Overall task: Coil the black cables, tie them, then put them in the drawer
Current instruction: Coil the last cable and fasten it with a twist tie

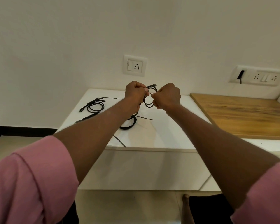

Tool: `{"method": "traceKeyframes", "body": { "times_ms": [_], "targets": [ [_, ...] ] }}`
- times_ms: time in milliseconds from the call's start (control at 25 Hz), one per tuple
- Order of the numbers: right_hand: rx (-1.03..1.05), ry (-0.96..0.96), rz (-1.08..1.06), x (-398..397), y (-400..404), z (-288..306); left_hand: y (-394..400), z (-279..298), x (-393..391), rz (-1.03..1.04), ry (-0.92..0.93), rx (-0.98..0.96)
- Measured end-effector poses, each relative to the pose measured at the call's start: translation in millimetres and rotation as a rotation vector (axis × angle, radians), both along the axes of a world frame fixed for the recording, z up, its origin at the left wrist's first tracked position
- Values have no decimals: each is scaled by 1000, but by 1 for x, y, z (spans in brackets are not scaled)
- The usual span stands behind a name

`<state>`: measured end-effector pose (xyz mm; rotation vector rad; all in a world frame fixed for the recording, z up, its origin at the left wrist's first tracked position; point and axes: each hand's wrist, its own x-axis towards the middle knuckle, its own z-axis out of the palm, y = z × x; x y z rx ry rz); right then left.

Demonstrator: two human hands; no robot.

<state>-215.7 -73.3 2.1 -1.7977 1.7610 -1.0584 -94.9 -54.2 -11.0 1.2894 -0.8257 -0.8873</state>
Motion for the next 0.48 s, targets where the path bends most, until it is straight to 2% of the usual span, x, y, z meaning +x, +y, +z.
{"method": "traceKeyframes", "body": {
  "times_ms": [240, 360, 480],
  "targets": [
    [203, -417, -8, -5, 9, 6, 6, 4, -12, -129, -58, -48],
    [334, -603, -33, -8, 10, 10, 9, 6, -15, -208, -25, -21],
    [439, -835, -54, -7, 11, 11, 5, 6, -18, -194, 21, -1]
  ]
}}
